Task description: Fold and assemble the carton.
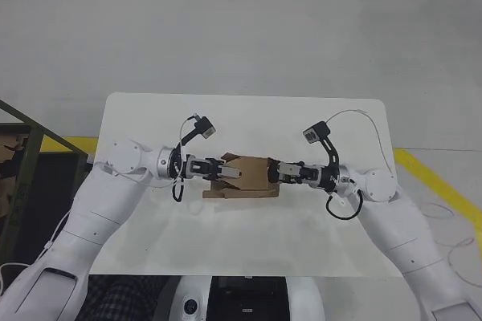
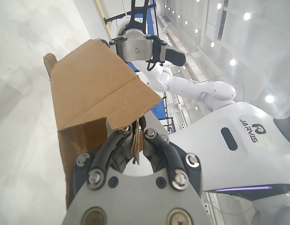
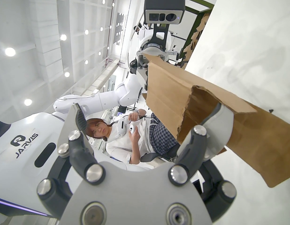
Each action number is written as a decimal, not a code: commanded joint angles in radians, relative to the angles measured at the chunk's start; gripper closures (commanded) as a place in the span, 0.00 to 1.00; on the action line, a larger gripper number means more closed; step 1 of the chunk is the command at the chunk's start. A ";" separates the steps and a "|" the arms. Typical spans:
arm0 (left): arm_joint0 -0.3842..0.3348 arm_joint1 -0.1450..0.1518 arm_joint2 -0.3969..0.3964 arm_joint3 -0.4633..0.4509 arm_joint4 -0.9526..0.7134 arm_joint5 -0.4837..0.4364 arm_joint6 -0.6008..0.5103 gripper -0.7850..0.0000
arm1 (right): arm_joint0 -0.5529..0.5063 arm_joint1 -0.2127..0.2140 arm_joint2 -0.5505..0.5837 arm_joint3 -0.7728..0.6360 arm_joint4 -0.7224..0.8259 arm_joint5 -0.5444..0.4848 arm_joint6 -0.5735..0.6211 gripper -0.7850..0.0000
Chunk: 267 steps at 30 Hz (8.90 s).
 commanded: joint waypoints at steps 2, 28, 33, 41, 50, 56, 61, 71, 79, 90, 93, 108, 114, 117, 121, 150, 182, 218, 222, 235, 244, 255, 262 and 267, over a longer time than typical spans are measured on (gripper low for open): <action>0.000 -0.001 0.002 0.000 -0.003 -0.001 -0.004 1.00 | 0.004 -0.002 0.000 0.013 -0.009 0.007 -0.011 0.00; -0.002 -0.005 0.001 0.009 -0.017 0.004 -0.005 1.00 | 0.005 -0.023 -0.030 0.029 0.021 0.014 0.033 0.63; -0.005 -0.006 0.003 0.011 -0.020 0.007 -0.017 1.00 | 0.008 -0.024 -0.034 0.033 0.003 0.021 0.048 0.72; -0.010 -0.006 0.005 0.013 -0.025 0.017 -0.038 1.00 | 0.009 -0.025 -0.036 0.036 -0.018 0.024 0.065 1.00; -0.011 -0.006 0.004 0.016 -0.031 0.023 -0.057 1.00 | 0.008 -0.025 -0.031 0.041 -0.036 0.024 0.069 1.00; -0.010 -0.006 -0.003 0.019 -0.038 0.027 -0.044 0.00 | 0.004 -0.025 -0.027 0.038 -0.047 0.027 0.067 1.00; -0.009 -0.005 -0.013 0.009 -0.064 0.037 -0.050 0.00 | 0.001 -0.024 -0.025 0.038 -0.068 0.034 0.055 1.00; 0.006 0.000 -0.057 -0.031 -0.133 0.056 -0.061 0.00 | -0.003 -0.024 -0.025 0.042 -0.108 0.046 0.038 1.00; 0.005 -0.005 -0.049 -0.057 -0.173 0.080 -0.059 0.00 | -0.001 -0.028 -0.042 0.029 -0.139 0.052 0.016 1.00; -0.008 -0.014 -0.021 -0.080 -0.143 0.078 -0.045 0.00 | 0.001 -0.036 -0.065 0.014 -0.154 0.063 -0.007 1.00; -0.009 -0.015 -0.015 -0.086 -0.117 0.070 -0.038 0.00 | 0.001 -0.038 -0.067 0.010 -0.153 0.065 -0.011 1.00; -0.002 -0.013 -0.039 -0.095 -0.072 0.057 0.010 0.00 | -0.018 -0.032 -0.041 -0.008 -0.157 0.077 -0.026 1.00; 0.026 -0.003 -0.096 -0.080 -0.116 0.069 0.018 0.00 | -0.034 -0.025 -0.006 -0.017 -0.143 0.077 -0.029 1.00; 0.041 0.002 -0.114 -0.079 -0.115 0.078 0.015 0.00 | -0.039 -0.022 0.004 -0.023 -0.140 0.077 -0.030 1.00; 0.058 0.006 -0.124 -0.082 -0.100 0.085 0.007 0.00 | -0.042 -0.021 0.010 -0.034 -0.138 0.076 -0.033 1.00; 0.044 0.000 -0.108 -0.072 -0.042 0.073 0.072 0.00 | -0.056 -0.031 -0.022 -0.058 -0.114 0.075 -0.025 1.00; 0.085 0.003 -0.105 -0.132 -0.037 0.098 0.059 0.00 | -0.032 -0.031 0.047 -0.016 -0.161 0.073 -0.168 1.00; 0.074 -0.001 -0.104 -0.114 -0.034 0.092 0.069 0.00 | -0.061 -0.045 0.046 -0.055 -0.175 0.080 -0.242 1.00; 0.084 0.006 -0.135 -0.095 -0.034 0.092 0.068 0.00 | -0.054 -0.041 0.061 -0.047 -0.170 0.056 -0.188 1.00; 0.080 0.013 -0.161 -0.011 0.022 0.091 0.096 0.00 | -0.029 -0.025 0.084 -0.035 -0.046 -0.025 0.119 1.00; 0.070 0.001 -0.124 -0.004 0.000 0.098 0.148 0.00 | -0.022 -0.031 0.033 -0.055 -0.012 -0.028 0.185 1.00; 0.086 0.002 -0.141 -0.060 -0.073 0.113 0.109 0.00 | -0.001 -0.041 -0.001 -0.010 -0.013 -0.047 0.163 1.00; 0.092 0.002 -0.146 -0.086 -0.122 0.132 0.076 0.00 | -0.003 -0.043 -0.011 -0.004 -0.012 -0.048 0.158 1.00; 0.091 -0.001 -0.137 -0.103 -0.143 0.142 0.060 0.00 | -0.004 -0.045 -0.018 -0.001 -0.010 -0.047 0.148 1.00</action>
